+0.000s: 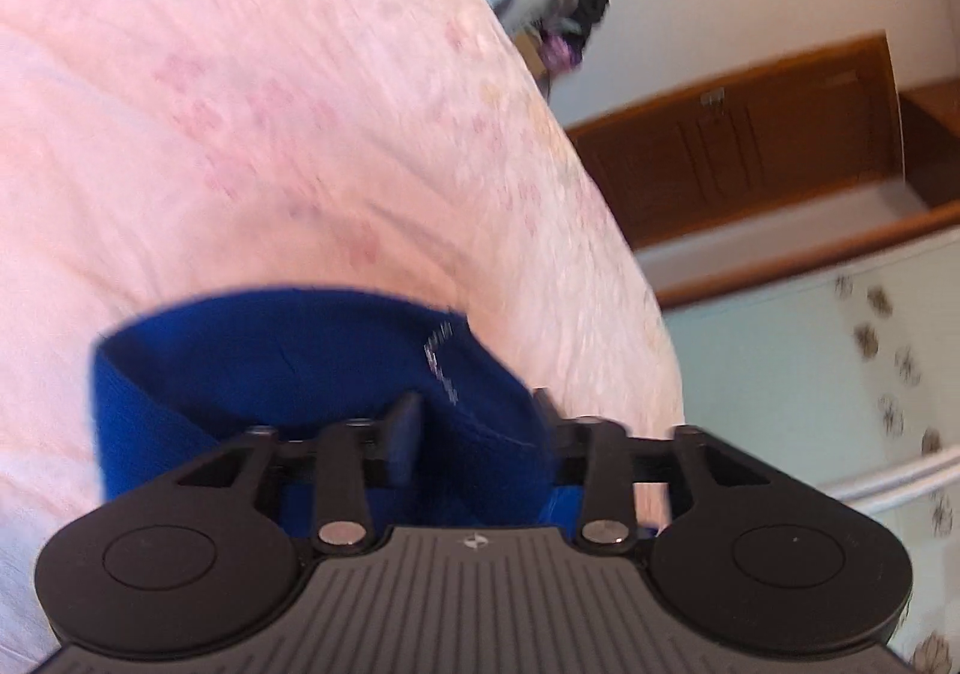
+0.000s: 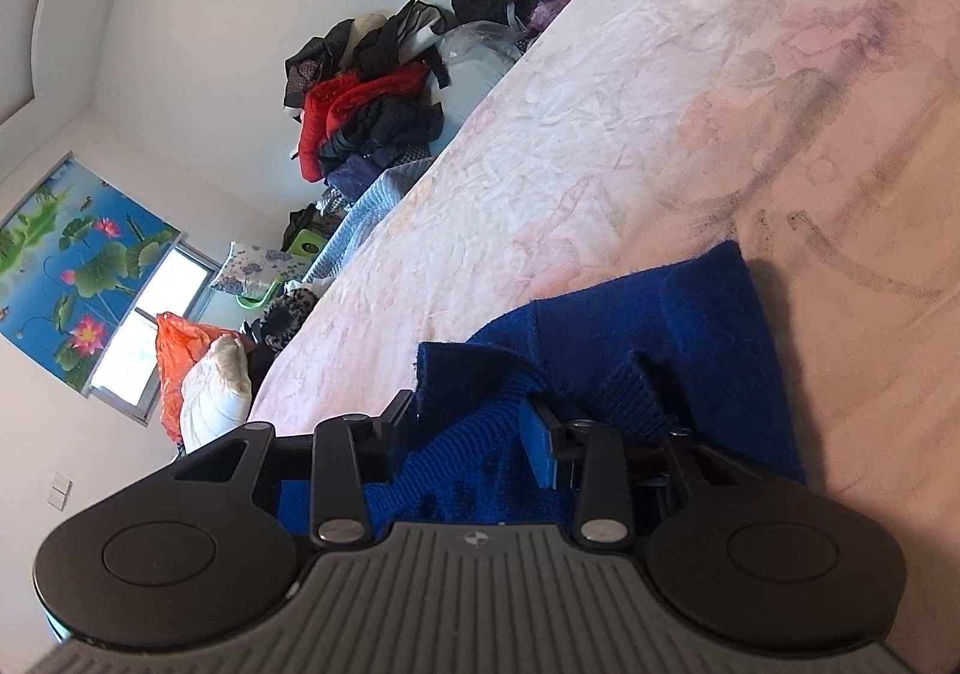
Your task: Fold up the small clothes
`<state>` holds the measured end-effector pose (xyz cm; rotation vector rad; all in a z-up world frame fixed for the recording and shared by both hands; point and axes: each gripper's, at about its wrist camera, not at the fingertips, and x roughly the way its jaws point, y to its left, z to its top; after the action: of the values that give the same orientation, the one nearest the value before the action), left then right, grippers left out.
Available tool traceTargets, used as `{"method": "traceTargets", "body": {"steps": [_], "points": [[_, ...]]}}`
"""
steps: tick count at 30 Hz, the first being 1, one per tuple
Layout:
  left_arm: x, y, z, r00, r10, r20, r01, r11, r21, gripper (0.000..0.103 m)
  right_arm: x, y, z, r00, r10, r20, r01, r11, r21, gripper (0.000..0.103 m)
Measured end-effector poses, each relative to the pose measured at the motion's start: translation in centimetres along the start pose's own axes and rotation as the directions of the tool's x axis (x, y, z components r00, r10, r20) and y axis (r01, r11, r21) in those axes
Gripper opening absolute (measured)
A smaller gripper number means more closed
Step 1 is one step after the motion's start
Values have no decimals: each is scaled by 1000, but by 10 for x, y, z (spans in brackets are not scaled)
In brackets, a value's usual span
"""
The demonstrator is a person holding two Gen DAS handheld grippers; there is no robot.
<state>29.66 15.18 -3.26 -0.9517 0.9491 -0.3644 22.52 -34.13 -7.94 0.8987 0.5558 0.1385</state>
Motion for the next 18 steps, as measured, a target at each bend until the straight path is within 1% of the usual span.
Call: {"method": "traceTargets", "body": {"steps": [1,2,3,4,6,7,8,9,10,11,12,13,14,15,16,17,18], "points": [[-8,1,2,999,16,40,-16,1000,-9,73,0,0,0,1000,-1,1,1,1000,-1,44],[-15,0,2,997,34,75,-34,999,-3,75,1,0,1,1000,-2,2,2,1000,0,45],[-20,-3,2,994,51,93,-53,998,25,75,1,1,1,1000,-3,4,3,1000,-2,45],[-25,-8,1,992,72,101,-78,995,64,75,0,2,1,1000,-3,9,3,1000,-8,48],[-33,-20,-8,986,115,116,-133,979,153,75,-5,7,-1,999,-21,38,22,999,-26,54],[-35,-27,-16,984,129,122,-153,965,212,75,-8,11,-2,998,-27,55,29,999,-43,56],[-38,-35,-25,980,150,131,-181,943,278,75,-11,16,-3,997,-24,67,29,997,-67,56],[-38,-45,-34,974,176,143,-215,913,346,75,-13,21,-4,997,-23,75,30,995,-94,56],[-36,-55,-47,964,210,165,-262,864,431,75,-14,27,-6,997,-20,76,29,993,-119,57],[-34,-65,-61,948,247,202,-317,796,516,75,-14,33,-8,998,-15,68,24,989,-143,57],[-29,-75,-76,927,282,247,-375,712,593,75,-14,39,-10,999,-7,54,16,986,-166,57],[-25,-82,-91,905,307,293,-424,619,661,75,-12,46,-12,999,0,40,8,981,-191,59],[-20,-86,-105,887,321,331,-458,529,715,75,-11,52,-15,1000,7,25,-1,976,-216,60],[-14,-88,-117,874,331,356,-478,457,750,75,-9,60,-16,1000,18,8,-16,972,-235,60],[-11,-87,-127,866,340,367,-486,402,776,75,-5,66,-19,999,36,-12,-38,969,-243,60],[-9,-85,-135,863,347,367,-485,365,795,75,-1,71,-21,998,57,-34,-64,968,-243,61],[-6,-82,-140,862,354,363,-482,347,804,75,4,78,-24,995,82,-61,-94,967,-236,62]]}}
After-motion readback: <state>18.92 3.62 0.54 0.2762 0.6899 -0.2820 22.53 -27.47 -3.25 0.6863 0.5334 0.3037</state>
